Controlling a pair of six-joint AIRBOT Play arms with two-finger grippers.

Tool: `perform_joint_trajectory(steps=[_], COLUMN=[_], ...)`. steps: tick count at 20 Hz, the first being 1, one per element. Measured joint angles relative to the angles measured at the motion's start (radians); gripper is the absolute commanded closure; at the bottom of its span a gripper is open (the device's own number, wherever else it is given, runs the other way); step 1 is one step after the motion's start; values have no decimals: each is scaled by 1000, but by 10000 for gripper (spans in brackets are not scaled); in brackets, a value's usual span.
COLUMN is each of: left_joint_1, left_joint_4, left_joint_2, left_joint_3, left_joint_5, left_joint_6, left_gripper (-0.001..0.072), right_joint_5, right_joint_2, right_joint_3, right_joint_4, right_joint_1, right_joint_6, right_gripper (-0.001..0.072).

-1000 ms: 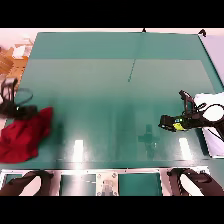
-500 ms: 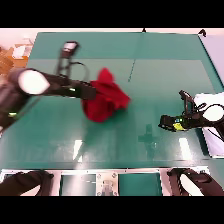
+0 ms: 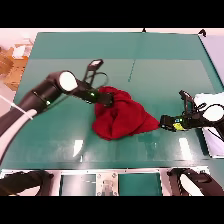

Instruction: Fold the shirts.

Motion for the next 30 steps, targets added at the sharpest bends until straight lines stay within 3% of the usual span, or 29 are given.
perform_joint_trajectory(steps=[2, 3, 4, 5, 8, 14, 20, 21, 22, 23, 24, 26, 28, 30], left_joint_1=[88, 132, 170, 204, 253, 278, 276, 264, 252, 237, 225, 215, 233, 265], left_joint_4=[9, 12, 13, 12, -34, -356, -560, -589, -612, -621, -627, -636, -647, -650], left_joint_2=[-7, -12, -16, -25, -85, -275, -373, -385, -397, -410, -421, -428, -429, -430], left_joint_3=[6, -3, -14, -31, -68, -76, -64, -63, -61, -62, -65, -57, -37, -12], left_joint_5=[-33, -40, -36, -21, 46, 213, 258, 272, 278, 296, 301, 304, 274, 195], left_joint_6=[4, 5, 7, 8, 43, 253, 374, 398, 415, 430, 443, 468, 481, 489], left_gripper=[-11, -10, -10, -10, -10, 0, -1, 37, 279, 596, 682, 683, 683, 683], right_joint_5=[-2, -5, -14, -34, -100, -151, -173, -180, -187, -192, -195, -200, -206, -242], right_joint_2=[0, 0, 0, -1, -33, -109, -112, -112, -112, -112, -112, -112, -112, -116], right_joint_3=[0, -2, -5, -8, -16, -97, -209, -216, -221, -225, -227, -231, -233, -234], right_joint_4=[0, 0, 2, 9, 79, 238, 275, 275, 279, 280, 282, 283, 283, 286], right_joint_1=[0, 0, 0, 0, 7, 58, 69, 69, 70, 70, 66, 43, 10, -15], right_joint_6=[0, 0, 0, 0, -33, -130, -143, -144, -145, -145, -145, -143, -136, -133], right_gripper=[694, 604, 445, 387, 378, 382, 379, 380, 380, 380, 380, 378, 306, 294])
